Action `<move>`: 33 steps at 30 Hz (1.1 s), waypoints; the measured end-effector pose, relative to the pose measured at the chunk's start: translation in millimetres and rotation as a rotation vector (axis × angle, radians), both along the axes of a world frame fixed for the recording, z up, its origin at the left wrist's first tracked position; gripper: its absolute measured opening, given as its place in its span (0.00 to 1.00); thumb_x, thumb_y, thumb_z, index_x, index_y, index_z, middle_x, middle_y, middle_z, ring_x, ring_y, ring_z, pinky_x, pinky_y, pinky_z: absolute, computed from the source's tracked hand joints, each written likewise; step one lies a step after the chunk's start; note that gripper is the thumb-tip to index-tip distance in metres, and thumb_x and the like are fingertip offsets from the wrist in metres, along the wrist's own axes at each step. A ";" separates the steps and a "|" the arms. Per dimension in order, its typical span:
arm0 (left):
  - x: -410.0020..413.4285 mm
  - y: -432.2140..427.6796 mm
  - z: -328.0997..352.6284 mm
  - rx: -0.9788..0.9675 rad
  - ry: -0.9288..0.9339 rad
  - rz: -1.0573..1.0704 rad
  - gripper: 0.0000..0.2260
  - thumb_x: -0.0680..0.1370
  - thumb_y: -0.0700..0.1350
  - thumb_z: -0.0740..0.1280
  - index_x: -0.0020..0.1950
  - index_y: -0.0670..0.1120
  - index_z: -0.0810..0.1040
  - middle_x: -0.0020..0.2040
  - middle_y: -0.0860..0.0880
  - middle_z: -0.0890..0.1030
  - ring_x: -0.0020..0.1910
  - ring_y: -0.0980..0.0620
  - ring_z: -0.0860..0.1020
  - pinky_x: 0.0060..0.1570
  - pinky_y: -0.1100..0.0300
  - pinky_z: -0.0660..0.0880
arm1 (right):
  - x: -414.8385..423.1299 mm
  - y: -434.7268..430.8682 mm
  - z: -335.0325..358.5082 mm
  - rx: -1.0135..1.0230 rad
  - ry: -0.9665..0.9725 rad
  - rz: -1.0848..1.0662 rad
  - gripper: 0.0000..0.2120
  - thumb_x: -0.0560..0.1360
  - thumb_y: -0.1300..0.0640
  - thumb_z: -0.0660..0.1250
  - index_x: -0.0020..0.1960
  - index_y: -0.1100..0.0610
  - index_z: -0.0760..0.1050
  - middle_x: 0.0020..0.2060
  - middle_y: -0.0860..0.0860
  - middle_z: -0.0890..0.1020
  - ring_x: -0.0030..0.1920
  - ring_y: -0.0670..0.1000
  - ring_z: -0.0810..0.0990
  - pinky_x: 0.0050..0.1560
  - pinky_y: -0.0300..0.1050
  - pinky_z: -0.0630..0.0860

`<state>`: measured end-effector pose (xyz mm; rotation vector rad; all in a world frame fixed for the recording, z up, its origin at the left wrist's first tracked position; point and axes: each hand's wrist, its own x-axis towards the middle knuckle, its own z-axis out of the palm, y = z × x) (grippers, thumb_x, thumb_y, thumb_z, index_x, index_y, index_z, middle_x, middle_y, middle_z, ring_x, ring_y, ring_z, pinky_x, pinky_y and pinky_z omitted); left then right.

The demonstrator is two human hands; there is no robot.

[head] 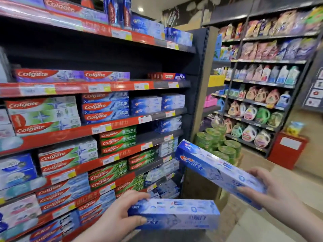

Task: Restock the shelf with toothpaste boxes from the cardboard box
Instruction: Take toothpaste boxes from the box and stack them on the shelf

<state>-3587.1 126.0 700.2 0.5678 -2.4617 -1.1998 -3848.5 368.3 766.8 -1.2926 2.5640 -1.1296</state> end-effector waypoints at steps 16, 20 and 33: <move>-182.9 -184.2 31.9 -0.117 0.111 0.105 0.26 0.65 0.52 0.69 0.57 0.73 0.65 0.59 0.69 0.68 0.59 0.67 0.70 0.53 0.76 0.67 | -212.0 -238.1 35.3 0.037 0.262 0.190 0.12 0.68 0.43 0.69 0.47 0.42 0.69 0.47 0.44 0.76 0.47 0.41 0.74 0.45 0.26 0.67; -200.5 -211.7 27.2 -0.143 0.126 0.215 0.31 0.70 0.44 0.72 0.57 0.75 0.62 0.59 0.73 0.65 0.57 0.77 0.66 0.52 0.82 0.63 | -263.2 -309.3 36.9 0.058 0.266 0.323 0.15 0.69 0.47 0.69 0.53 0.49 0.71 0.49 0.46 0.74 0.49 0.43 0.71 0.48 0.20 0.62; -287.1 -237.3 30.4 -0.114 0.114 0.713 0.26 0.68 0.52 0.71 0.56 0.74 0.63 0.57 0.74 0.70 0.56 0.79 0.66 0.51 0.83 0.63 | -371.7 -529.5 37.2 0.004 0.248 0.762 0.24 0.71 0.56 0.70 0.66 0.57 0.70 0.56 0.54 0.69 0.60 0.51 0.68 0.57 0.32 0.57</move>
